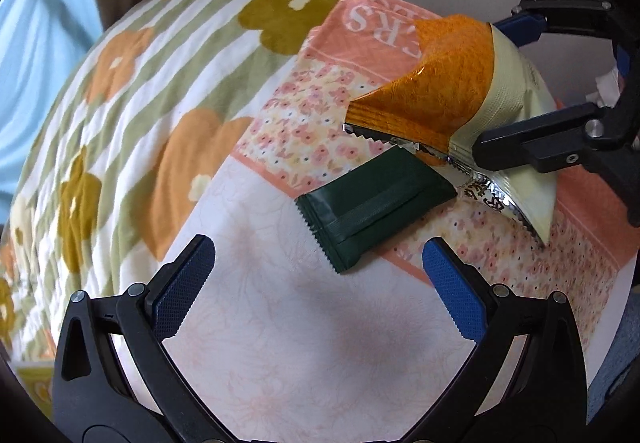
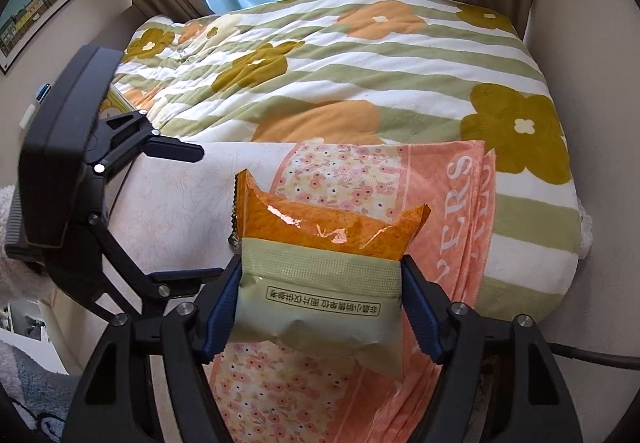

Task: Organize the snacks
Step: 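Grasp the dark green bar with the left tool while the right tool grasps the orange-green bag, then carry the green bar over the box and open the left tool to drop it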

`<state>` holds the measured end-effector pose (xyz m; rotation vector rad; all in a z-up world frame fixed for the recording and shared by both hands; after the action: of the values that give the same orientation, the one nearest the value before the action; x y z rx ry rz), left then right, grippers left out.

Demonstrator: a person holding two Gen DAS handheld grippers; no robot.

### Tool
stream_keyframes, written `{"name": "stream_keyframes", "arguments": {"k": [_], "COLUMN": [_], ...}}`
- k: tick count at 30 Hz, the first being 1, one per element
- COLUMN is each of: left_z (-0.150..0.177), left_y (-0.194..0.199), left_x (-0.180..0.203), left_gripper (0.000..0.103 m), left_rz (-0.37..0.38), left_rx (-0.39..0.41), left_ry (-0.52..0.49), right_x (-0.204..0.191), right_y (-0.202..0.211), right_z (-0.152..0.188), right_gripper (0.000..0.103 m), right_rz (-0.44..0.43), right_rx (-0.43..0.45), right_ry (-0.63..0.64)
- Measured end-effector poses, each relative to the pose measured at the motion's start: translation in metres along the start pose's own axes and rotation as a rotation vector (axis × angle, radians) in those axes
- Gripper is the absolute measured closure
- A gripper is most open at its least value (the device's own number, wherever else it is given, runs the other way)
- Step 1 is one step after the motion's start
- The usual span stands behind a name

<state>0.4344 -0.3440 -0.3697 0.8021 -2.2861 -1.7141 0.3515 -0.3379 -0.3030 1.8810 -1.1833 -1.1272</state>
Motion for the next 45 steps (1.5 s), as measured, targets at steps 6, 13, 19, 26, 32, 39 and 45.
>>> {"name": "stream_keyframes", "arguments": {"k": [6,13,19,26,32,39,45], "left_z": [-0.016,-0.025,-0.020,-0.004,0.006,0.007,0.006], "left_y": [-0.014,-0.026,-0.023,-0.015,-0.005,0.029,0.081], "left_x": [0.014,0.037,0.052,0.057,0.057,0.036,0.002], "left_gripper": [0.000,0.017,0.042,0.053,0.054,0.054,0.054], "left_rz": [0.065,0.076,0.120,0.099,0.081,0.047,-0.032], "left_rx": [0.027,0.041,0.042,0.038,0.010,0.025,0.070], "left_ry": [-0.104,-0.197,-0.213,-0.204,-0.166,-0.043,0.089], "right_x": [-0.011,-0.004,0.001,0.000,-0.001,-0.009,-0.028], "right_y": [0.033,0.057,0.062,0.066,0.068,0.081,0.101], "right_z": [0.005,0.016,0.018,0.018,0.017,0.011,-0.008], "right_gripper": [0.034,0.034,0.034,0.034,0.034,0.034,0.034], "right_rz": [0.032,0.064,0.061,0.053,0.048,0.044,0.037], "right_rx": [0.039,0.073,0.096,0.117,0.132,0.154,0.185], "right_ry": [0.011,-0.029,-0.064,-0.062,-0.059,-0.037,0.029]}}
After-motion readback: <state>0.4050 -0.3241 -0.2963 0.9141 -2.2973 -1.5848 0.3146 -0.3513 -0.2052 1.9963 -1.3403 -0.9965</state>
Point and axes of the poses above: each gripper's, at about its wrist camera, not at the fingertips, and y roughly against the way its jaws point, x to its right, z to its underside, the point moved 10 cm from there along -y, roughly the way its jaws point, and after that the axes turned 8 degrees about -z, right-handed, at the moved point
